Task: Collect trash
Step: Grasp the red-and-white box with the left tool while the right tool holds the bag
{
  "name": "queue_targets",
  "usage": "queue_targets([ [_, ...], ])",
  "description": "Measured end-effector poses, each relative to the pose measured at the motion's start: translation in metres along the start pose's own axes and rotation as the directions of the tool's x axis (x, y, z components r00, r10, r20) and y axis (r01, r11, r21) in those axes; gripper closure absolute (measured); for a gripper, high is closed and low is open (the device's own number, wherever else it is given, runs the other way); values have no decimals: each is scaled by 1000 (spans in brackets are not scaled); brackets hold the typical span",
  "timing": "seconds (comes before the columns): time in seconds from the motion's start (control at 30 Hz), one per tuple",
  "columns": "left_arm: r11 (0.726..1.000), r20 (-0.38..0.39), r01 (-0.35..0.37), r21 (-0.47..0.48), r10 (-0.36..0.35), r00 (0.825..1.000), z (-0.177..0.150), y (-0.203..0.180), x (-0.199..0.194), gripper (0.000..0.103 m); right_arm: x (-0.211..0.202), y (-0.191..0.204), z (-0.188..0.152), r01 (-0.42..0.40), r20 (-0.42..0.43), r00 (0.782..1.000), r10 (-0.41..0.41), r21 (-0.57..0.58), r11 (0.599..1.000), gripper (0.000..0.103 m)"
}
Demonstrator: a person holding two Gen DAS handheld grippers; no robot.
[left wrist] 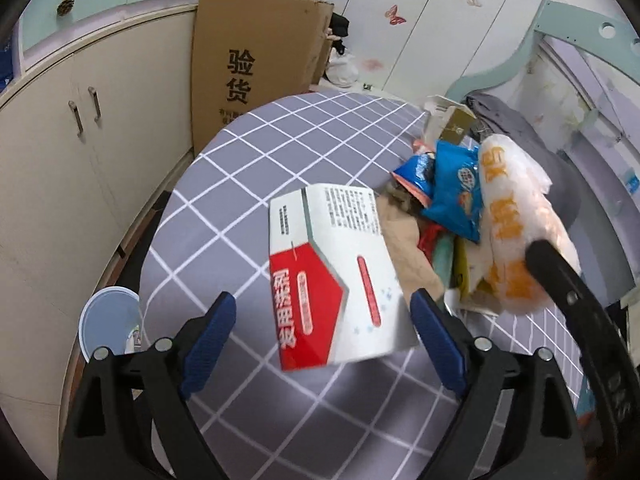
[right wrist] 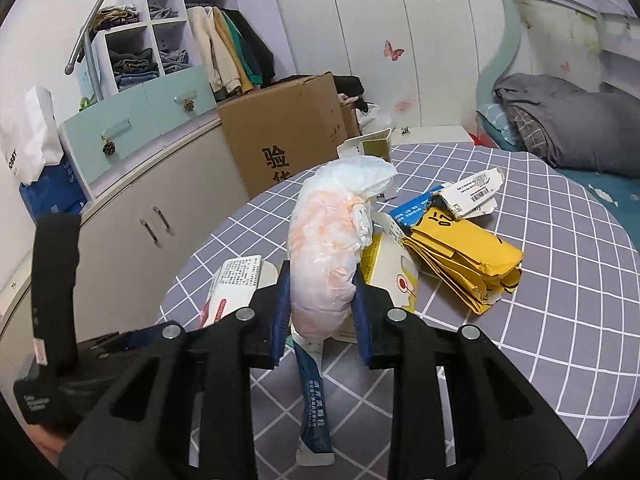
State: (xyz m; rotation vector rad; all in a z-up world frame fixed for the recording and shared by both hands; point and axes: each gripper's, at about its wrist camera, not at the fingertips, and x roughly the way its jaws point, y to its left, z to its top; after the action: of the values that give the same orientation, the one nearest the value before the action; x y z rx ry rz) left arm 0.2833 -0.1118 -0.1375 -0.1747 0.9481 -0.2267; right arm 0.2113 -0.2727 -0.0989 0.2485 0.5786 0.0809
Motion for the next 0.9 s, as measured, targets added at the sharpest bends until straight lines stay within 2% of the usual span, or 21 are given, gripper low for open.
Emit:
queue_targets([
  [0.1, 999, -7, -24, 27, 24, 1000, 3, -4, 3, 17, 0, -1, 0, -6, -2, 1000, 6, 1, 1000, 76],
  [0.2, 997, 8, -44, 70, 44, 999, 2, -3, 2, 36, -1, 2, -1, -6, -3, 1000, 6, -3, 1000, 76],
  [0.33, 997, 6, 20, 75, -21, 1000, 0, 10, -4, 36, -1, 3, -3, -5, -7, 1000, 5, -4, 1000, 76],
  [0.5, 995, 16, 93, 27, -94, 995, -1, 27, -10, 37, -1, 14, -6, -10, -15, 1000, 9, -24, 1000, 76],
  [0.67, 990, 40, 141, -29, -139, 989, -2, 46, -18, 37, -4, 28, -6, -12, -16, 1000, 11, -54, 998, 76],
  [0.9, 983, 116, 167, -76, -157, 981, -2, 77, -46, 40, -7, 64, -6, -27, -10, 1000, 26, -118, 993, 76],
])
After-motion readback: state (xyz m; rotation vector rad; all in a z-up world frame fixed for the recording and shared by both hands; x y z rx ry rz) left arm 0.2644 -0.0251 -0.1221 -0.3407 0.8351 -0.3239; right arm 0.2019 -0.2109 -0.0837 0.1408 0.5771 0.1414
